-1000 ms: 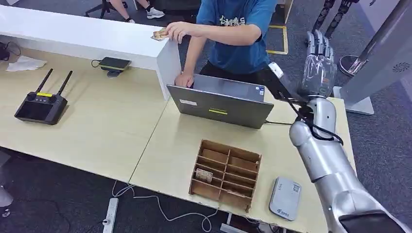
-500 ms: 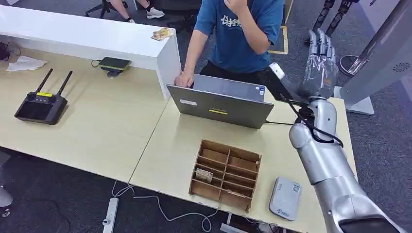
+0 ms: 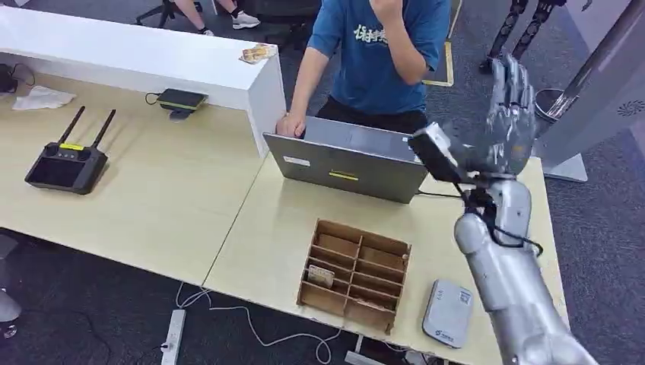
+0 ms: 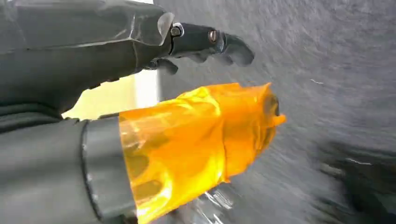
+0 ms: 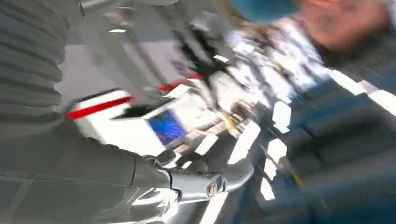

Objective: Pass the card to the sensor for recognition and then transmit it.

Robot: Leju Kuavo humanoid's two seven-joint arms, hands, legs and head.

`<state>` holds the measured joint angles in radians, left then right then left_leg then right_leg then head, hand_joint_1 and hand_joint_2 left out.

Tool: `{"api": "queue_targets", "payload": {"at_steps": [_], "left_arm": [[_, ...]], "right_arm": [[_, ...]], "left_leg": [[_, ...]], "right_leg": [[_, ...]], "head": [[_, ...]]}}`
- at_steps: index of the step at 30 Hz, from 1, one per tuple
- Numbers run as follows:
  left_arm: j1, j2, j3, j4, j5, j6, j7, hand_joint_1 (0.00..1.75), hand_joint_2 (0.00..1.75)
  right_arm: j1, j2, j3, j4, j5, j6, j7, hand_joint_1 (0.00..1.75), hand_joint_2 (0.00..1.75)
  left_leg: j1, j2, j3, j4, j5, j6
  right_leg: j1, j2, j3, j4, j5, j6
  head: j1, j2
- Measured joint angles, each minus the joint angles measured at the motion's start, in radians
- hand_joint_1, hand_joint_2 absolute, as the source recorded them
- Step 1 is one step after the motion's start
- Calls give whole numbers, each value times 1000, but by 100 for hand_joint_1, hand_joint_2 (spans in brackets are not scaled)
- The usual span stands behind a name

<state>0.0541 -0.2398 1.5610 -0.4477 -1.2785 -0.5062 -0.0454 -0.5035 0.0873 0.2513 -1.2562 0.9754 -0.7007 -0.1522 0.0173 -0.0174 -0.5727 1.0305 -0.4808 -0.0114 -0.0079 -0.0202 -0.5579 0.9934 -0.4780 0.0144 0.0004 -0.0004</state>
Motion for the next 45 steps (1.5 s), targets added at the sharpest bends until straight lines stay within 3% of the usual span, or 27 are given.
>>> {"api": "queue_targets", "payload": {"at_steps": [2,3,4,9,14,26,36,45], "left_arm": [[12,-33,0,-21,13,-1,0,0,0],[19,-52,0,-32,13,0,-1,0,0],[27,-64,0,-46,12,-5,-1,0,0],[30,-89,0,-118,5,-36,1,0,0],[30,-95,0,-155,-2,-50,3,0,0],[30,-96,0,-181,-8,-61,2,0,0],[30,-97,0,-183,3,-48,2,0,0],[30,-97,0,-183,26,-45,2,0,0]], "right_arm": [[271,36,-66,-176,-97,-3,-219,0,175],[378,47,-102,-248,-138,-4,-302,0,175],[449,57,-130,-302,-146,-4,-334,0,175],[587,63,-180,-441,-98,-2,-189,0,175],[610,58,-183,-470,-100,-2,-144,0,175],[617,49,-183,-486,-117,-2,-145,0,175],[692,79,-184,-559,-58,-2,-284,0,175],[744,87,-182,-567,-3,-2,-270,0,175]], "left_leg": [[1,-8,0,0,-4,2],[1,-8,-3,0,-6,0],[1,-6,-4,0,-7,1],[-2,10,-1,0,-9,2],[-2,13,0,0,-8,2],[-2,13,0,0,-7,2],[-2,13,0,0,-7,1],[-2,13,0,0,-7,2]], "right_leg": [[1,-8,7,0,-6,2],[0,-9,6,0,-6,2],[0,-6,3,0,-6,2],[-1,9,0,0,-5,2],[-1,11,0,0,-3,1],[-1,11,0,1,-2,1],[-1,11,0,1,-3,0],[-2,11,0,1,-3,1]], "head": [[0,0],[0,0],[-1,0],[-1,0],[-1,0],[-1,0],[-1,0],[0,0]]}}
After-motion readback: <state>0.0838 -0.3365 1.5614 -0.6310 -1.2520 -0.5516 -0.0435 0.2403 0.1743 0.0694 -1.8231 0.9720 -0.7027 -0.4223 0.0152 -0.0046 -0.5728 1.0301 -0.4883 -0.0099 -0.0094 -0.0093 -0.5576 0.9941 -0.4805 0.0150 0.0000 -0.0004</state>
